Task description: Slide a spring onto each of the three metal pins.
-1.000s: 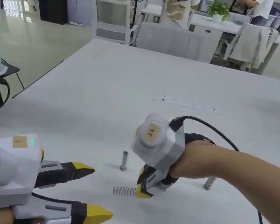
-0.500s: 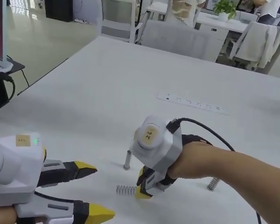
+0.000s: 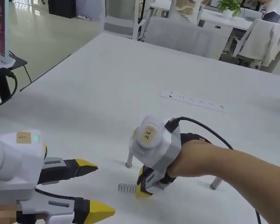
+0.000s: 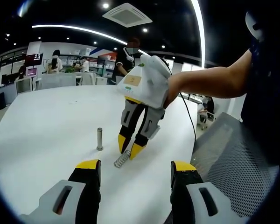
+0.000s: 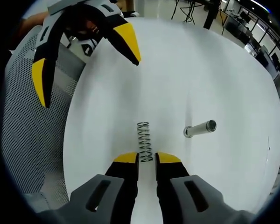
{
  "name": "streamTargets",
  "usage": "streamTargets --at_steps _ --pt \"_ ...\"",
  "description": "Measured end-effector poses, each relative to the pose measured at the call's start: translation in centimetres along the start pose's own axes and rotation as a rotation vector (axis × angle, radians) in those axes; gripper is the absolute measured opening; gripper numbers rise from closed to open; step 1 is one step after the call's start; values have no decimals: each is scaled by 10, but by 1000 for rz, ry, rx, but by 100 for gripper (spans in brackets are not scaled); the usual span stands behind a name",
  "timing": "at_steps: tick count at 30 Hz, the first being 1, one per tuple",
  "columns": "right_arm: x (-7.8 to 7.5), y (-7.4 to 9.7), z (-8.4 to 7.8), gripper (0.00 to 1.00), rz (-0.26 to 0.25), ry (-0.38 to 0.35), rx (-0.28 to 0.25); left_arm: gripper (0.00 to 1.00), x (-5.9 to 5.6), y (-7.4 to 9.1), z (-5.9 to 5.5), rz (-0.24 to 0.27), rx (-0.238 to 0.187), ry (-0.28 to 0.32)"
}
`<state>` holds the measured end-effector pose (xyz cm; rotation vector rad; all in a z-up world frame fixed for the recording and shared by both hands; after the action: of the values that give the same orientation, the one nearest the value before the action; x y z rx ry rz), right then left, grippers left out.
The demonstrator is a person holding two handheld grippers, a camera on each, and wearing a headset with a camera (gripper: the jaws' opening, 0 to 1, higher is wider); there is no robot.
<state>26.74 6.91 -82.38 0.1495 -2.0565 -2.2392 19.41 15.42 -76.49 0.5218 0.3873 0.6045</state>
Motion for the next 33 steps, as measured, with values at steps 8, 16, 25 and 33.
streamTargets --at_steps 8,16,25,33 --pt "2 0 0 11 -9 24 12 55 0 0 0 -1 -2 3" --pt "3 0 0 8 -17 43 20 55 -1 0 0 -4 -2 2" --pt "4 3 -1 8 -19 44 12 55 -1 0 0 -2 3 -3" --pt "10 14 -4 8 -2 36 -3 54 -1 -4 0 -11 10 -12"
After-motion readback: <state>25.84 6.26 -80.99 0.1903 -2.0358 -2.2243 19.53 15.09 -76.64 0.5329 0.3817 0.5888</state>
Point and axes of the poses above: the centre of the closed fingertips' face, and the gripper's own axes: y roughly backward along the fingers, x roughly to its left, z roughly out of its top, the point moved 4 cm from there along y, roughly backward along the fingers, and after that the axes turned 14 degrees about x, right-handed, at the moved point
